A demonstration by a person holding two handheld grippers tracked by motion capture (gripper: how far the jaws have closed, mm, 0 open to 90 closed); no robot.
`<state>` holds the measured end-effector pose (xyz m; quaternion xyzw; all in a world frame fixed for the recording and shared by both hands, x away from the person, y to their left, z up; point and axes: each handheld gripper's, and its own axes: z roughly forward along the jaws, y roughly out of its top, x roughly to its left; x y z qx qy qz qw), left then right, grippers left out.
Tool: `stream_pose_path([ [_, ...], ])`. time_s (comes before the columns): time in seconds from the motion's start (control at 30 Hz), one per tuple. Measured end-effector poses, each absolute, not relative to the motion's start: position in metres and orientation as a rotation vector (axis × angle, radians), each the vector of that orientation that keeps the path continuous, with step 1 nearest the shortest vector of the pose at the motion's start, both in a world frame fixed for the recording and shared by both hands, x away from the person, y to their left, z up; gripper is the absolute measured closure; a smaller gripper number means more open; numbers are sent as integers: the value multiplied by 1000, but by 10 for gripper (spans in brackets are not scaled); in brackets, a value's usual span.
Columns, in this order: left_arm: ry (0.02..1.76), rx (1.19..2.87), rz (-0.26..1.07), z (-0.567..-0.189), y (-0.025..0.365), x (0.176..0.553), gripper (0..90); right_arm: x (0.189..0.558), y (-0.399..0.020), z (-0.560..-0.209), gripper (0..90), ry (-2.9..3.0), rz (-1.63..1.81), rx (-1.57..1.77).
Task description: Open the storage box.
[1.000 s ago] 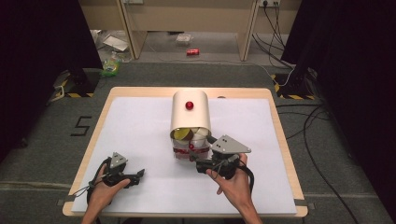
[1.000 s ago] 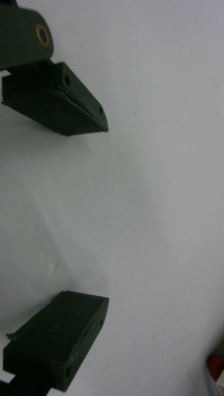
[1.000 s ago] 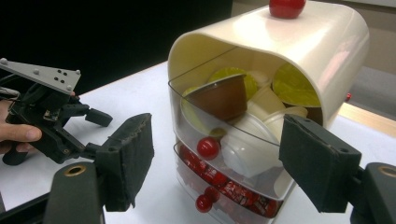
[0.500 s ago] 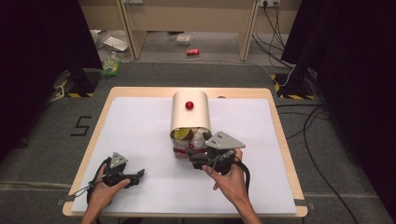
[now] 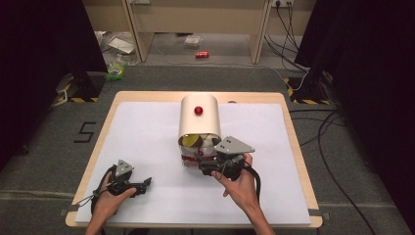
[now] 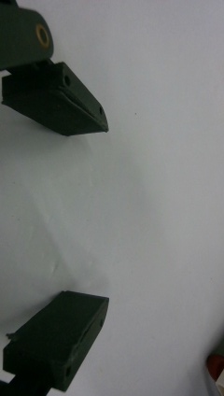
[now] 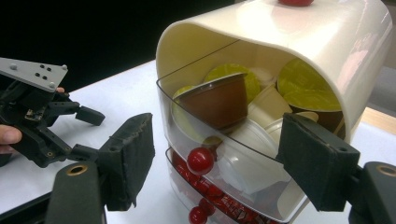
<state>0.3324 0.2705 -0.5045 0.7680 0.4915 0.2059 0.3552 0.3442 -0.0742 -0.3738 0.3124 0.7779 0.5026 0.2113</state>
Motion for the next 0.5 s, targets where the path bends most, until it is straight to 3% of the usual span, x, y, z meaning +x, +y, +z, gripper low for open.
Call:
stream_pose_path([
  [0.5,1270,1984,532,-504,271,332,129,339,-76,-371,276,2188,1384,869],
])
